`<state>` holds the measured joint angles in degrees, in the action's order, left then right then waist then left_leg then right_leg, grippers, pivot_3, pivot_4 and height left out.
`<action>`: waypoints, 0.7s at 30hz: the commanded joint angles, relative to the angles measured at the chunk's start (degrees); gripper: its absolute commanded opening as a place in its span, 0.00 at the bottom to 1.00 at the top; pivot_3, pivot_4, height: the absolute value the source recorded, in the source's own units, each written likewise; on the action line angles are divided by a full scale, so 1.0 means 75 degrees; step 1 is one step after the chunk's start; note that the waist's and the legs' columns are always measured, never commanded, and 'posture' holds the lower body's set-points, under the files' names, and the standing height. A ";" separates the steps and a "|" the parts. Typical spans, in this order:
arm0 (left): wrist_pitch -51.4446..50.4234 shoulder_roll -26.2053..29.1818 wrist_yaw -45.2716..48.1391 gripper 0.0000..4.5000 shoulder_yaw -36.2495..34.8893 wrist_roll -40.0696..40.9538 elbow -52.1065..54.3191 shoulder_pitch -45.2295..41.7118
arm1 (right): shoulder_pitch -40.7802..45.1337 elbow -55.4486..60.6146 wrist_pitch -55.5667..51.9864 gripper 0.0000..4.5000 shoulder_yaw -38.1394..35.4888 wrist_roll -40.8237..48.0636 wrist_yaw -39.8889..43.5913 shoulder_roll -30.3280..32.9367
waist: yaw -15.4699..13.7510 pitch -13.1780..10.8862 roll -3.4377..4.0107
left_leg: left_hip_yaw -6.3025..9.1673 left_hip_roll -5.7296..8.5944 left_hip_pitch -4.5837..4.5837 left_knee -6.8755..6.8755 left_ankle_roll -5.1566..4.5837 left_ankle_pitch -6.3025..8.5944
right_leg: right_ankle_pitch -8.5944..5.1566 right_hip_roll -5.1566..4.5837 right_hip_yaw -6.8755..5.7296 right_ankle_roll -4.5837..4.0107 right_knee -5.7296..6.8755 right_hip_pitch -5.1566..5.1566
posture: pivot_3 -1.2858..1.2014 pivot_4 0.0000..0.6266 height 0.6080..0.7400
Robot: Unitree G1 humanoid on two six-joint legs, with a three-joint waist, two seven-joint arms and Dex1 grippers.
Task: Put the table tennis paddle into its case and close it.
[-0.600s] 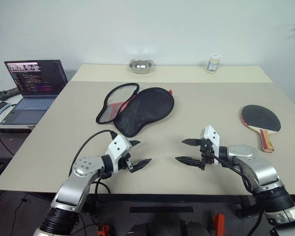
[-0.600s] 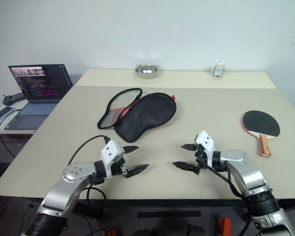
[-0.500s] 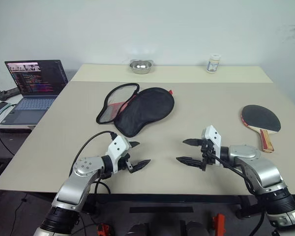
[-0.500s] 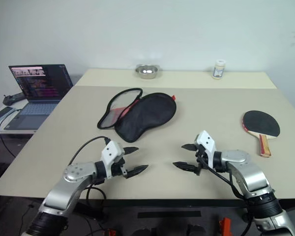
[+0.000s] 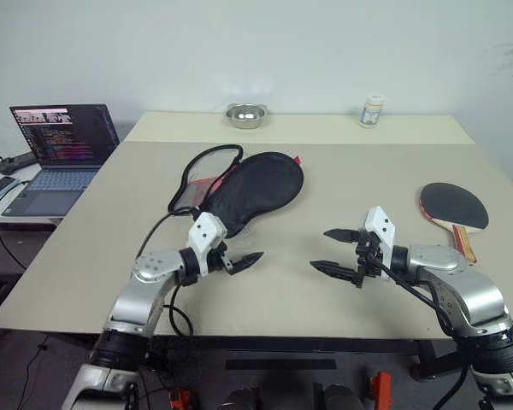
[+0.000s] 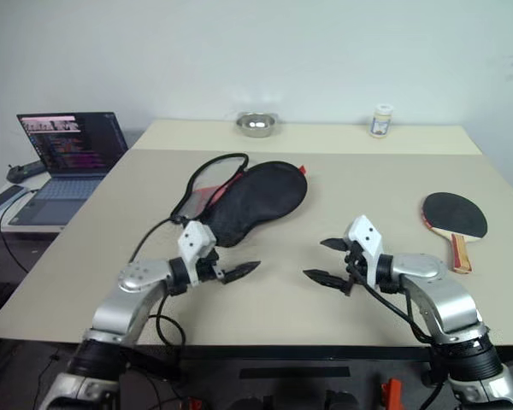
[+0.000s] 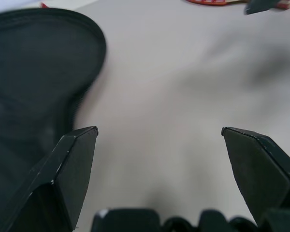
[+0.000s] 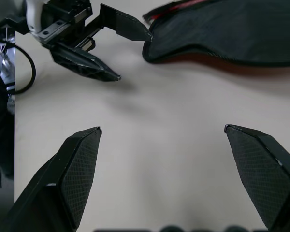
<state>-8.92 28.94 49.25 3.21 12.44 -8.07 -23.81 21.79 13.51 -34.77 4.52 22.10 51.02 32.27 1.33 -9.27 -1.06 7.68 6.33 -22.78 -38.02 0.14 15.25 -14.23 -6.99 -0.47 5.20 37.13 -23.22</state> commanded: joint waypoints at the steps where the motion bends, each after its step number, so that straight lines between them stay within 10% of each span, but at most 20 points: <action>1: 0.0662 0.0205 0.0071 1.00 -0.0095 -0.0330 -0.0911 -0.0479 | 0.0177 0.0443 -0.0031 1.00 -0.0095 0.0171 -0.0308 -0.0235 | 0.0006 0.0000 0.0000 | -0.0001 0.0000 0.0000 0.0000 0.0000 0.0000 | 0.0000 0.0000 0.0001 0.0000 0.0000 -0.0001 | 0.52 0.24 1.00; 21: 0.2497 0.0055 0.0911 1.00 0.0610 -0.1740 -0.6154 -0.3131 | 0.0523 0.1659 -0.0443 1.00 -0.0541 0.0968 -0.0307 0.0162 | 0.0068 0.0000 -0.0002 | -0.0005 0.0004 -0.0006 -0.0003 -0.0001 -0.0001 | 0.0000 0.0000 -0.0002 0.0002 0.0001 -0.0007 | 0.52 0.24 1.00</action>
<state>9.21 28.20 55.41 7.84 0.42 -52.78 -46.57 23.70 21.54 -37.68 2.90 26.95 47.73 32.22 1.84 -9.27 -1.07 7.64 6.36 -22.83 -38.05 0.13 15.25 -14.23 -6.98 -0.49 5.22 37.15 -23.27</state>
